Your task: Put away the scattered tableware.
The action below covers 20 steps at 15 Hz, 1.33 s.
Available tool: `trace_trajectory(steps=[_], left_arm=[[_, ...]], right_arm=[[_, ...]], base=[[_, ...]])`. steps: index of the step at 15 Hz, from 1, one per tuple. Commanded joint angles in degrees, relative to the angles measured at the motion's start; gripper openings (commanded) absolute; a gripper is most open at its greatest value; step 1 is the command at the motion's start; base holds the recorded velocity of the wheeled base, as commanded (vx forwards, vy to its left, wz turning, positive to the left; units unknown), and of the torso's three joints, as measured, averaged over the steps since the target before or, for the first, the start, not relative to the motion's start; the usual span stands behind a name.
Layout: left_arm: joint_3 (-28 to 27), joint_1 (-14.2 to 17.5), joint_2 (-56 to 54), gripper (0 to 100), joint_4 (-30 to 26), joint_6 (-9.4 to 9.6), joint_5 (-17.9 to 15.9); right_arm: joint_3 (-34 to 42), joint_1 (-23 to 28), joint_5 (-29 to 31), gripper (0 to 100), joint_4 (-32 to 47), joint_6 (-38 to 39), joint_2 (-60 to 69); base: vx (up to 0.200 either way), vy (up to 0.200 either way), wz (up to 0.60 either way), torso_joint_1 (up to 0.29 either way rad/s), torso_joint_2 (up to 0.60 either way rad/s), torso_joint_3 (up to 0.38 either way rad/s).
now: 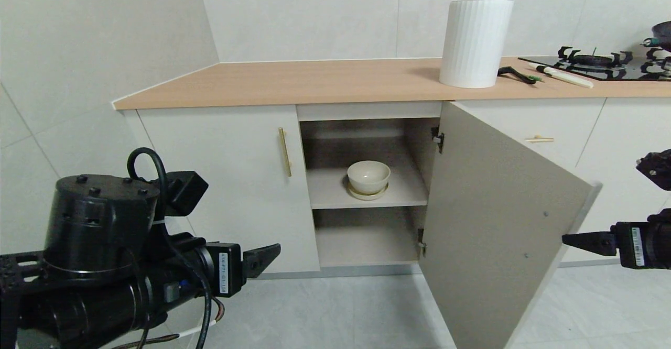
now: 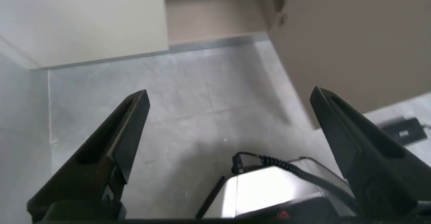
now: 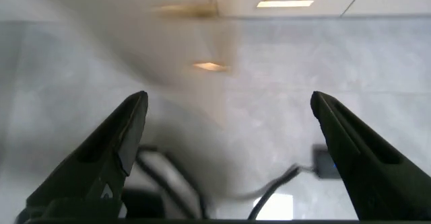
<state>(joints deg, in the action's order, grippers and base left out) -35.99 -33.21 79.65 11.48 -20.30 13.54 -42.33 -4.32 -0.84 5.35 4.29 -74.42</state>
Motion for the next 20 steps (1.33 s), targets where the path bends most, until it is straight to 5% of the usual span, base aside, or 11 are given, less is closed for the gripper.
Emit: trace_trajectory(steps=[1, 4, 8, 12, 20], left_arm=[[0.0, 0.0, 0.1, 100, 0.0, -0.01, 0.0], [0.0, 0.0, 0.1, 100, 0.0, -0.09, 0.0], [0.1, 0.0, 0.0, 100, 0.0, -0.09, -0.1], [0.1, 0.0, 0.1, 100, 0.0, -0.09, -0.1], [0.2, 0.1, 0.0, 100, -0.1, -0.01, -0.1]], right_arm=[[1.2, 1.6, 1.3, 100, -2.9, 0.2, -5.6], [2.3, 4.7, 3.7, 100, -9.5, 0.1, -9.3], [2.3, 6.0, 3.0, 100, -9.0, -0.3, -7.5], [0.5, 5.4, -10.8, 100, 0.4, -0.4, 1.7], [-4.3, 8.4, -8.7, 100, 13.5, -7.1, 3.6]], base=[[0.000, 0.000, 0.00, 0.000, 0.00, 0.000], [0.000, 0.000, 0.00, 0.000, 0.00, 0.000], [0.000, 0.000, 0.00, 0.000, 0.00, 0.000], [0.000, 0.000, 0.00, 0.000, 0.00, 0.000], [0.000, 0.000, 0.00, 0.000, 0.00, 0.000]])
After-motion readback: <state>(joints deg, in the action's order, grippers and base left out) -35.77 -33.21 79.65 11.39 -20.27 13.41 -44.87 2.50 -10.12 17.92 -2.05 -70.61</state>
